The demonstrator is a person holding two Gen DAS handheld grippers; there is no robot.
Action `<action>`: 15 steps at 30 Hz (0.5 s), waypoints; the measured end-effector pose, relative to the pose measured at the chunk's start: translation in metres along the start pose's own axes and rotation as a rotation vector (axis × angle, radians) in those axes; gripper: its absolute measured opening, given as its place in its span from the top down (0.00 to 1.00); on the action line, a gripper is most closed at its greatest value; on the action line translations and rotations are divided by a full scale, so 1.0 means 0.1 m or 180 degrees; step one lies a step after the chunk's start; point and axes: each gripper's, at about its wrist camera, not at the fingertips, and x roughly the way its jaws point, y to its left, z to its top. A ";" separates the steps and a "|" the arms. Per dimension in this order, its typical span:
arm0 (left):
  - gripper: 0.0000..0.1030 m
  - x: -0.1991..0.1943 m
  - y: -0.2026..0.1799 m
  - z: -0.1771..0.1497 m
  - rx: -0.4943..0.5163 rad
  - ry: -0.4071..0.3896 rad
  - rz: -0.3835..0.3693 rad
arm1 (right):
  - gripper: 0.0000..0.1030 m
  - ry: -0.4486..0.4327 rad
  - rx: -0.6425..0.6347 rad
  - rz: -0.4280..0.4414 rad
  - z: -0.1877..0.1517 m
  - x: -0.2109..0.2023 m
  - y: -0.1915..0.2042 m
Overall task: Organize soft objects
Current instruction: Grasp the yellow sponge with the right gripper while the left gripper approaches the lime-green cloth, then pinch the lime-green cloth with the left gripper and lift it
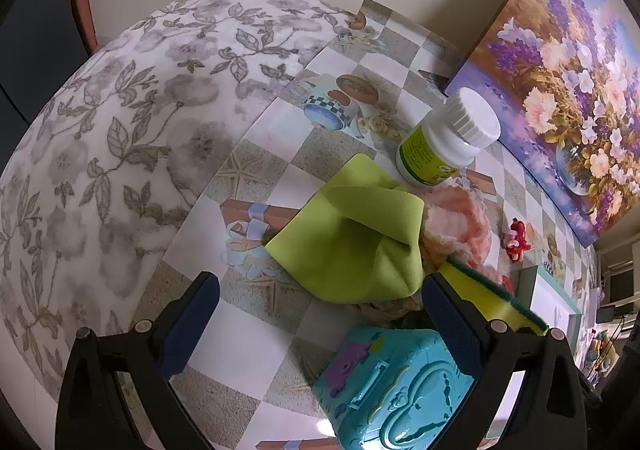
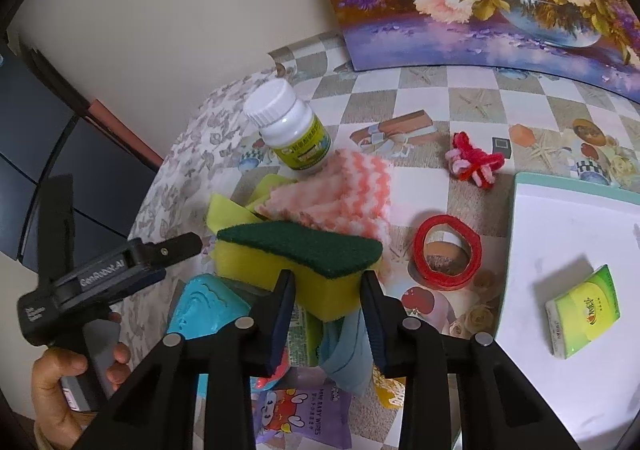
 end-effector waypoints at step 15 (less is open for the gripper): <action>0.02 0.04 -0.17 0.09 0.0111 0.0020 0.0032 | 0.66 -0.0230 0.0117 -0.0199 0.11 -0.35 -0.16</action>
